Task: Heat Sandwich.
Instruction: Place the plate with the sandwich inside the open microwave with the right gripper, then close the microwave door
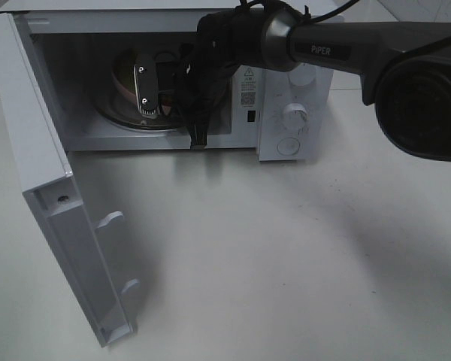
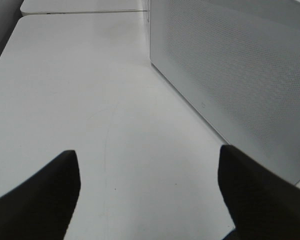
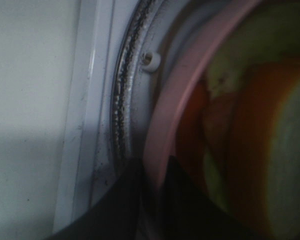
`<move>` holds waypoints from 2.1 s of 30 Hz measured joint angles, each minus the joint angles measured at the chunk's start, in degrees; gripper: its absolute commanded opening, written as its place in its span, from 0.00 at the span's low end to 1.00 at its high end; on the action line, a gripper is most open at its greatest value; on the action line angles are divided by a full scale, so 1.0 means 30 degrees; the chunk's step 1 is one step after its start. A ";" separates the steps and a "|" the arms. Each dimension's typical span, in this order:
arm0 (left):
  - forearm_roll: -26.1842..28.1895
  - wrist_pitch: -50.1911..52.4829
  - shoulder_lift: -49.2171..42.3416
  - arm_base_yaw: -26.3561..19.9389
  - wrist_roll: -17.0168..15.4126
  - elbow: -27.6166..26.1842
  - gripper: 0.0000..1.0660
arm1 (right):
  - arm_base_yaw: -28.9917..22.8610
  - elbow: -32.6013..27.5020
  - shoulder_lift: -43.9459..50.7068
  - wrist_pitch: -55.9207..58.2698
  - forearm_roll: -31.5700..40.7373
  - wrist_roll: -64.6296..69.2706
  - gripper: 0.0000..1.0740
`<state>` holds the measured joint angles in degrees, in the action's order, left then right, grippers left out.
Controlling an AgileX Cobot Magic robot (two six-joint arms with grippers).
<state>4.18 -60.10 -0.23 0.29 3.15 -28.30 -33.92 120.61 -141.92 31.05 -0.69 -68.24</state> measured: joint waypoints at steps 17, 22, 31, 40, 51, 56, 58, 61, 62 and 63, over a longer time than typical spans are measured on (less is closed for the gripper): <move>0.0000 0.0000 0.0000 0.0000 0.0000 0.0000 0.66 | 0.0019 0.0000 0.1108 0.1623 0.0401 0.1929 0.59; 0.0000 0.0000 0.0000 0.0000 0.0000 0.0000 0.66 | 0.0019 0.0000 0.1547 0.2884 0.1394 0.1929 0.55; 0.0000 0.0000 0.0000 0.0000 0.0000 0.0000 0.66 | 0.0000 0.0076 0.1776 0.5901 0.2273 0.0936 0.54; 0.0000 0.0000 0.0000 0.0000 0.0000 0.0000 0.66 | -0.0019 0.0076 0.2636 0.8251 0.2807 -0.0248 0.54; 0.0000 0.0000 0.0000 0.0000 0.0000 0.0000 0.66 | -0.0286 -0.1146 0.4106 1.2280 0.4374 -0.2101 0.54; 0.0000 0.0000 0.0000 0.0000 0.0000 0.0000 0.66 | -0.0535 -0.2712 0.5195 1.2490 0.4374 -0.1948 0.53; 0.0000 0.0000 0.0000 0.0000 0.0000 0.0000 0.66 | -0.0707 -0.3361 0.5710 1.2510 0.4335 -0.1623 0.53; 0.0000 0.0000 0.0000 0.0000 0.0000 0.0000 0.66 | -0.1089 -0.4947 0.6646 1.2529 0.4144 -0.0554 0.53; 0.0000 0.0000 0.0000 0.0000 0.0000 0.0000 0.66 | -0.1146 -0.5252 0.6895 1.2529 0.4068 -0.0210 0.53; 0.0000 0.0000 0.0000 0.0000 0.0000 0.0000 0.66 | -0.1146 -0.5252 0.6895 1.2529 0.4068 -0.0210 0.53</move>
<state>4.18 -60.10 -0.23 0.29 3.15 -28.30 -37.36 104.85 -121.24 68.64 11.52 -68.87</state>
